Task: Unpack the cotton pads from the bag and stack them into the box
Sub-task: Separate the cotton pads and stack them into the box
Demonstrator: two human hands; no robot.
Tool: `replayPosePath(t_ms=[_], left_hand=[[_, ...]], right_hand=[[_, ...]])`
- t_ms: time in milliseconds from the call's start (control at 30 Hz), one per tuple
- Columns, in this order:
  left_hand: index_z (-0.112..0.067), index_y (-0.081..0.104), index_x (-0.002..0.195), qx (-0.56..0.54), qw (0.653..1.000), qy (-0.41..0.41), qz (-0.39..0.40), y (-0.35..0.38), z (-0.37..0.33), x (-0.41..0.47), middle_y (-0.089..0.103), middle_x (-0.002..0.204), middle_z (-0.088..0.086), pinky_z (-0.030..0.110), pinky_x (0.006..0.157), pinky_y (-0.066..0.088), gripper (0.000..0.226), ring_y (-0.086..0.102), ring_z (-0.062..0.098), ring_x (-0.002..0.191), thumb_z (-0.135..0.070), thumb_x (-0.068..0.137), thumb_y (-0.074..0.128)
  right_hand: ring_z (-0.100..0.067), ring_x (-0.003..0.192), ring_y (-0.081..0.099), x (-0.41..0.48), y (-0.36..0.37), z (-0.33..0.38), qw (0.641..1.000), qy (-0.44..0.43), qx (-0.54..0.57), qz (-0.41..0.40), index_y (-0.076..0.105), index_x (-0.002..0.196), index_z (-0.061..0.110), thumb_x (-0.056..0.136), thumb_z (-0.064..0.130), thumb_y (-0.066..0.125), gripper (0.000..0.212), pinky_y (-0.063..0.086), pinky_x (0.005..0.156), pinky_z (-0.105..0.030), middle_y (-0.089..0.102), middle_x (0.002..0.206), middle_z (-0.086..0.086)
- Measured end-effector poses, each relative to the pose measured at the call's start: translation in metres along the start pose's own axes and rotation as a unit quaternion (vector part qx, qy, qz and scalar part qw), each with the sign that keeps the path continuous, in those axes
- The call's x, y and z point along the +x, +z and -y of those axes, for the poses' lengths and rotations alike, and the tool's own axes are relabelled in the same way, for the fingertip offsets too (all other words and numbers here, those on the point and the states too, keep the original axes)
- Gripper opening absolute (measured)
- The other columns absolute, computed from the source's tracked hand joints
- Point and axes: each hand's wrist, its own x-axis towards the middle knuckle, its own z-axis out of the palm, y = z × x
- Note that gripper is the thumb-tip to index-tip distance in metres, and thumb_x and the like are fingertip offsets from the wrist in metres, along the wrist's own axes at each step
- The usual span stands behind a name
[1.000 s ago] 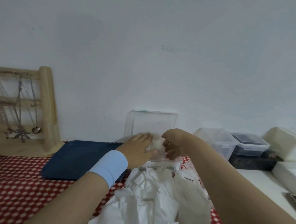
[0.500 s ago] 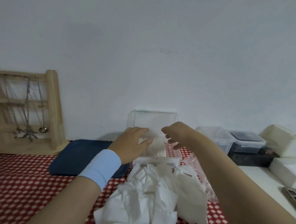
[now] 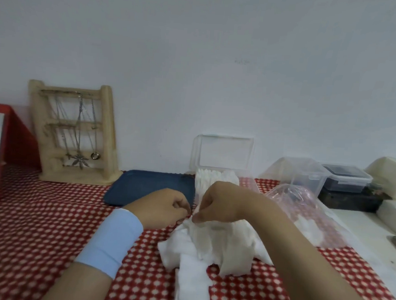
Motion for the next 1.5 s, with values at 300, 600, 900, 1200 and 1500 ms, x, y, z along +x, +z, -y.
replayPosePath(t_ms=[300, 600, 900, 1200, 1500], left_hand=[[-0.028, 0.072, 0.095, -0.168, 0.977, 0.038, -0.125, 0.027, 0.018, -0.022, 0.073, 0.095, -0.012, 0.03, 0.088, 0.054, 0.022, 0.066, 0.002, 0.091, -0.035, 0.102, 0.053], [-0.018, 0.078, 0.096, -0.331, 0.93, 0.044, -0.15, 0.024, 0.007, -0.034, 0.08, 0.088, -0.003, 0.017, 0.069, 0.058, 0.009, 0.075, 0.01, 0.077, -0.024, 0.091, 0.074], [-0.02, 0.076, 0.095, -0.411, 0.87, -0.072, -0.265, 0.026, 0.048, -0.021, 0.079, 0.096, 0.0, 0.044, 0.091, 0.06, 0.009, 0.074, 0.021, 0.096, -0.018, 0.096, 0.067], [-0.018, 0.076, 0.097, -0.402, 0.869, -0.079, -0.278, 0.027, 0.047, -0.02, 0.076, 0.1, 0.0, 0.048, 0.095, 0.058, 0.011, 0.071, 0.021, 0.1, -0.022, 0.096, 0.066], [-0.007, 0.075, 0.108, -0.57, 0.795, -0.06, -0.199, 0.03, 0.042, -0.02, 0.078, 0.104, 0.013, 0.041, 0.085, 0.061, 0.02, 0.074, 0.03, 0.102, -0.021, 0.099, 0.065]], right_hand=[[-0.005, 0.078, 0.064, -0.013, -0.004, 0.005, 1.0, -0.026, 0.016, -0.002, 0.077, 0.099, 0.024, 0.084, 0.033, 0.079, 0.018, 0.049, 0.069, -0.017, 0.069, 0.084, 0.014], [-0.013, 0.064, 0.07, -0.013, -0.002, 0.015, 0.96, -0.081, 0.255, -0.086, 0.073, 0.093, 0.013, 0.086, 0.025, 0.08, 0.016, 0.046, 0.053, -0.023, 0.074, 0.074, 0.001], [0.005, 0.091, 0.059, -0.007, 0.032, 0.042, 0.985, -0.174, -0.012, -0.001, 0.074, 0.116, 0.033, 0.086, 0.024, 0.077, 0.032, 0.045, 0.083, -0.014, 0.07, 0.114, 0.021], [-0.007, 0.11, 0.059, -0.007, 0.033, 0.044, 0.984, -0.174, -0.02, 0.027, 0.068, 0.127, 0.036, 0.084, 0.018, 0.076, 0.047, 0.047, 0.095, -0.024, 0.065, 0.127, 0.014], [-0.01, 0.067, 0.064, -0.003, 0.014, 0.017, 0.936, -0.08, 0.332, -0.082, 0.08, 0.091, 0.015, 0.081, 0.017, 0.084, 0.011, 0.049, 0.059, -0.026, 0.076, 0.08, -0.001]])
